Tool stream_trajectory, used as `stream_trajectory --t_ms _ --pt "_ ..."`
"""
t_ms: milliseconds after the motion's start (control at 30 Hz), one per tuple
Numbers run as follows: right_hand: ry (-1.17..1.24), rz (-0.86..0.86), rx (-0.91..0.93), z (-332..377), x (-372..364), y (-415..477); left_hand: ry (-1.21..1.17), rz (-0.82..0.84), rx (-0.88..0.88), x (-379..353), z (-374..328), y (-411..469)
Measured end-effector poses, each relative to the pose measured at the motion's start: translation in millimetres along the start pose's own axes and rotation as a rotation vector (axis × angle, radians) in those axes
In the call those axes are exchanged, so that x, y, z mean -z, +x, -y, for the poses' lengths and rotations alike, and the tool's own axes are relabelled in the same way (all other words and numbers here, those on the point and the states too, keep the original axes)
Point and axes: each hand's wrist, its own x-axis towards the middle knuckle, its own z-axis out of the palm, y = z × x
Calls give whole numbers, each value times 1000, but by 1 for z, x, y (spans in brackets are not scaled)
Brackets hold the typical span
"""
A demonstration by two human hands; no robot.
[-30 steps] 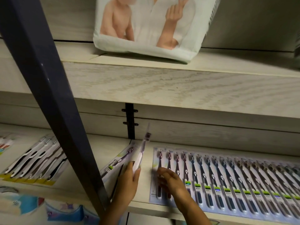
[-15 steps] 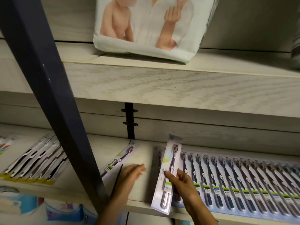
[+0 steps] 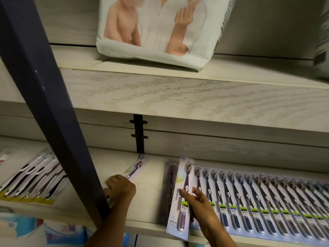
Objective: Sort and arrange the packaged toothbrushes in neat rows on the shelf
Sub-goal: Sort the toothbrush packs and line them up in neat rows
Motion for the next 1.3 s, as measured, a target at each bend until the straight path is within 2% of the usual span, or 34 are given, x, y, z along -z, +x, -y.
stream_trajectory --t_ms 200,300,367,467,533,600,667,733,800,933,1067,1300 --pt "66 17 -10 2 4 1 -127 66 96 22 3 -1" --pt "50 41 -19 1 6 1 -340 31 103 22 2 -5" --pt "17 53 -32 -1 7 2 -470 19 41 22 0 -9" --pt "9 72 -44 -2 7 1 -454 -57 -116 27 0 -20" --pt "-7 90 -37 -1 7 0 -554 -87 -227 33 1 -29" --pt "-38 98 -26 -1 6 -1 -776 -33 -309 38 5 -38" --pt "-89 94 -3 0 3 -1 -1059 110 -308 41 11 -46" --pt "-174 73 36 1 -5 2 -1223 247 -261 43 19 -53" --pt "-277 63 78 1 -18 10 -1248 298 -258 42 26 -56" --pt "-555 54 97 1 -57 37 -1232 304 -240 36 28 -55" --pt "-806 -68 57 -8 -83 55 -1225 274 -198 26 29 -53" --pt "-1231 -242 142 -18 -105 40 -1233 268 -214 15 31 -50"
